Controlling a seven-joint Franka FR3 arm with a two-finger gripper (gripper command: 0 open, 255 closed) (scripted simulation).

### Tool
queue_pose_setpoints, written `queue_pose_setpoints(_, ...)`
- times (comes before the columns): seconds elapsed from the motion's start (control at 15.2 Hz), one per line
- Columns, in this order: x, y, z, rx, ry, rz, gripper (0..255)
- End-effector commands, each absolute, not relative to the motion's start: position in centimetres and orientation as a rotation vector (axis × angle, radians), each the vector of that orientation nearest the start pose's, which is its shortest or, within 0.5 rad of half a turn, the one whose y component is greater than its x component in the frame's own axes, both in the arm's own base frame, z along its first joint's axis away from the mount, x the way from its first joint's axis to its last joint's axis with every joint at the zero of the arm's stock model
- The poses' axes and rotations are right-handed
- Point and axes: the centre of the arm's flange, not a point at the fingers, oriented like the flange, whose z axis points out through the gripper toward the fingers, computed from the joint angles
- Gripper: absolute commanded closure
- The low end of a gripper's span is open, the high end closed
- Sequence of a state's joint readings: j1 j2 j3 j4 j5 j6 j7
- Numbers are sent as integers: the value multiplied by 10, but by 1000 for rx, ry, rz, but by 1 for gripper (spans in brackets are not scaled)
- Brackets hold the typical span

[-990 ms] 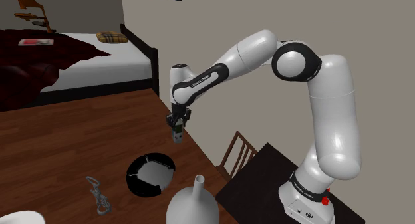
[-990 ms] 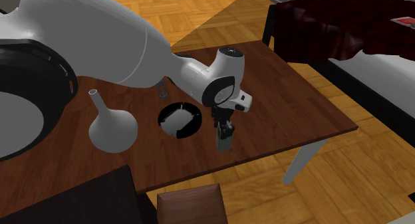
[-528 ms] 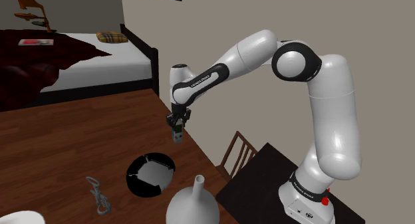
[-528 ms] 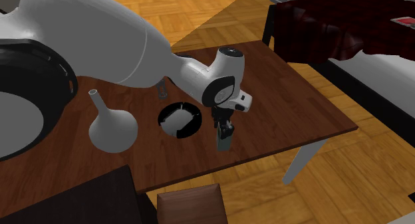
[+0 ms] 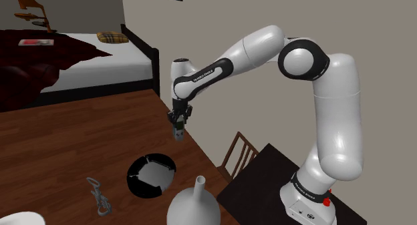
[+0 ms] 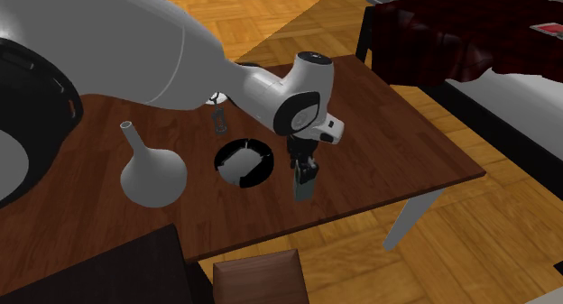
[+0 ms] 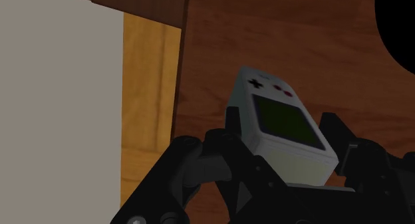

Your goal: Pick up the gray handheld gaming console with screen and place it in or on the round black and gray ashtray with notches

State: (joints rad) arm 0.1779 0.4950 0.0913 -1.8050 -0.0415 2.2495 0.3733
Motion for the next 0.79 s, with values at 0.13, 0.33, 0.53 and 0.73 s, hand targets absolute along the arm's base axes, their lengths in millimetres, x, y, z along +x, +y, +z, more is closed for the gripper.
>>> queue_pose_setpoints(0.13,625,167,288,-3142,137,78,255)
queue_pose_setpoints(0.33,625,167,304,-3142,137,78,255)
queue_pose_setpoints(0.53,625,167,319,-3142,137,78,255)
queue_pose_setpoints(0.73,625,167,335,-3142,137,78,255)
